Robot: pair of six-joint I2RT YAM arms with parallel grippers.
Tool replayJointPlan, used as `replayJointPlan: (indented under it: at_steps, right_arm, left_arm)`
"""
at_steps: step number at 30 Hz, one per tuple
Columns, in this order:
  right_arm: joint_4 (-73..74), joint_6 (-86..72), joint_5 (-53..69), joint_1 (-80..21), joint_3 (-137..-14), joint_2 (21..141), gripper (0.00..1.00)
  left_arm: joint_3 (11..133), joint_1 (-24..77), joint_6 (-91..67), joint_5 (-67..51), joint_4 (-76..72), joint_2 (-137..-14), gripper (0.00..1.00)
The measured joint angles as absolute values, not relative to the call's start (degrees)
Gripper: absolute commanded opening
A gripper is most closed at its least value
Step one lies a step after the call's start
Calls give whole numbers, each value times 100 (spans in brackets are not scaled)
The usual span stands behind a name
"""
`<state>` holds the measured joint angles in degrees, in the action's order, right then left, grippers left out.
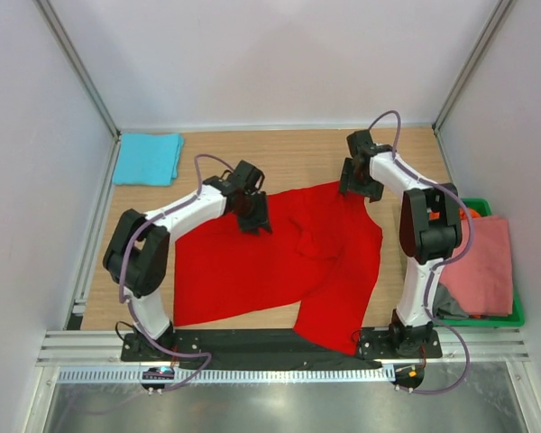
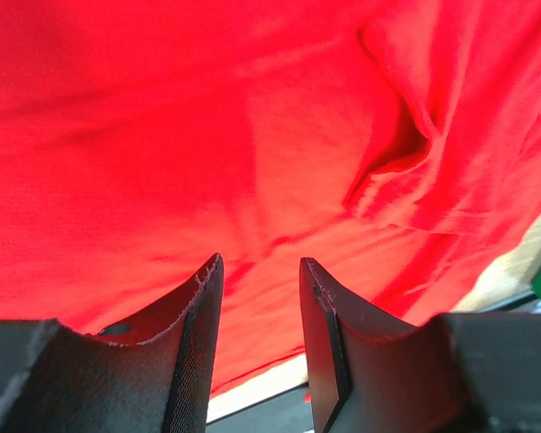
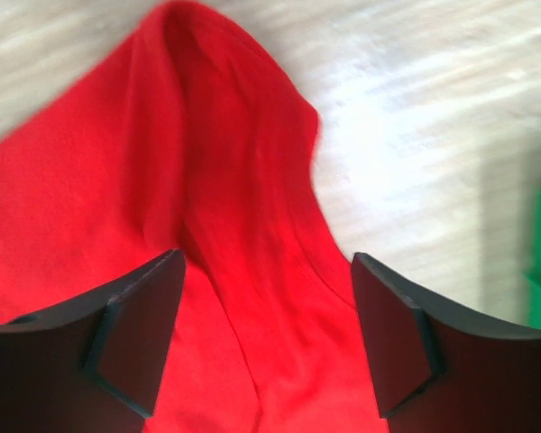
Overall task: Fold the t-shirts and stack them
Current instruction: Fold the tshirt
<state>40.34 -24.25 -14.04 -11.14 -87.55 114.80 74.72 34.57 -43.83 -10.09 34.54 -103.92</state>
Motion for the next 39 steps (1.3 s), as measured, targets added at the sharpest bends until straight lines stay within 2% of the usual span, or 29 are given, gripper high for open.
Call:
replayJointPlan:
  at_steps: [5,8,10,11,13,14,15,25,36,39]
  right_arm:
    - [4615,-2366,-1535,-1114,-8825,10923,83]
    - [4733,-2414,-1337,-1107,-8779,10468,74]
    - [4515,-2541,-1127,-1107,-8431,10066,50]
    - [4431,-2622,-1057,-1107,-8197,9874,32]
    - [4213,-2875,-919,-1107,-7548,9452,23]
    - [4112,-2961,-888,-1107,-7325,9343,12]
    - [4001,-3039,-873,-1107,-7078,9255,11]
    - [3044,-2974,-963,-832,-6302,9456,15]
    - [2604,-2753,-696,-185,-6628,10508,16]
    - [2794,-2720,-854,-176,-6991,10726,29]
  left_arm:
    - [7511,2711,-3557,-888,3804,-10077,40]
    - [7507,2174,-3234,-851,3894,-10119,39]
    - [7459,1903,-3085,-746,3876,-10154,39]
    - [7404,1815,-3015,-703,3872,-10162,39]
    - [7314,1726,-2908,-659,3863,-10204,39]
    - [7286,1667,-2847,-652,3863,-10250,39]
    - [7266,1608,-2799,-648,3861,-10313,39]
    - [7203,1037,-2812,-672,3850,-10844,38]
    - [8851,1011,-2799,-685,4418,-11942,38]
    - [8892,1011,-2799,-530,4451,-11944,40]
